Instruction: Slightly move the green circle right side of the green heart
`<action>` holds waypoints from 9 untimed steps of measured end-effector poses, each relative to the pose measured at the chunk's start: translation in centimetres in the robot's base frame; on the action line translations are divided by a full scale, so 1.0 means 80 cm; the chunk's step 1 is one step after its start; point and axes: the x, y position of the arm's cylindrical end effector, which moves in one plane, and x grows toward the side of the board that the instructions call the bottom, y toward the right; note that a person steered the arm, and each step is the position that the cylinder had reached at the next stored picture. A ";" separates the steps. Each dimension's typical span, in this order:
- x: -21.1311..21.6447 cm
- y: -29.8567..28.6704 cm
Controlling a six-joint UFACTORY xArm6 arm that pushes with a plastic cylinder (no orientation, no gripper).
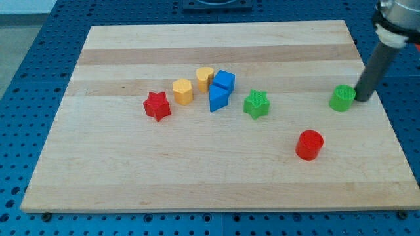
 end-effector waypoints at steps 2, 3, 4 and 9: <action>-0.032 -0.089; -0.049 0.024; -0.003 0.030; 0.105 -0.019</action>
